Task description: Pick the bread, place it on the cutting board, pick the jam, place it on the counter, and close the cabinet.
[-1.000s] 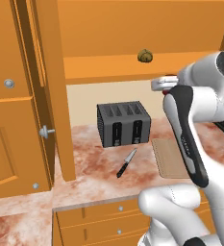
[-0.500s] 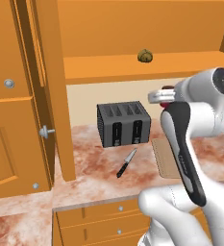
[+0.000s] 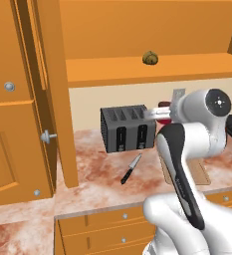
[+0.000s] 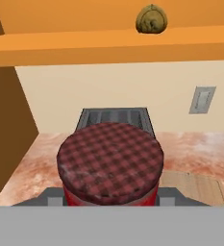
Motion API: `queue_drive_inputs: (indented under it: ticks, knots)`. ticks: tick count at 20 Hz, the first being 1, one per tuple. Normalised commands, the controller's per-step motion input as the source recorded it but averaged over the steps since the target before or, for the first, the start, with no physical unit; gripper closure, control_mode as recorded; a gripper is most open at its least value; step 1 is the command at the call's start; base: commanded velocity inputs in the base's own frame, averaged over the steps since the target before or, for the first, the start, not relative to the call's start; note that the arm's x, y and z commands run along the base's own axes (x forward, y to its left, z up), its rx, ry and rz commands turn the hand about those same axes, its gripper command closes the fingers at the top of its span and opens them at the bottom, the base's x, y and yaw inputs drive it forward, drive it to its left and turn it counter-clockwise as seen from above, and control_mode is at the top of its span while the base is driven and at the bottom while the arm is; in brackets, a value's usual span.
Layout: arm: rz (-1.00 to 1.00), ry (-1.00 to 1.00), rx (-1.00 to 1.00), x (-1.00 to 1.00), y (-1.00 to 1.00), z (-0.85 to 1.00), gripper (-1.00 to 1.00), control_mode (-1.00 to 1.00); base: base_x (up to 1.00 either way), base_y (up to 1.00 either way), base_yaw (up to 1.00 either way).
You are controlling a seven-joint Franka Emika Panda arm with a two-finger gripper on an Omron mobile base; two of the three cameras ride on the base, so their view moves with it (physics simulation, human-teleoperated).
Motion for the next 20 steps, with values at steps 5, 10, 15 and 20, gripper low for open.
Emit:
queue_drive_inputs:
  ticks: [5,10,15,20]
  knots:
    - [0.05,0.00,0.00,0.00,0.30,-0.28,1.00,-1.00,0.00,0.00,0.00]
    - [0.06,0.01,0.01,0.00,0.30,-0.33,1.00,-1.00,0.00,0.00,0.00]
    - [0.07,0.01,0.01,0.00,0.27,-0.34,1.00,-1.00,0.00,0.00,0.00]
    - [0.06,0.03,0.00,0.00,0.27,-0.34,1.00,-1.00,0.00,0.00,0.00]
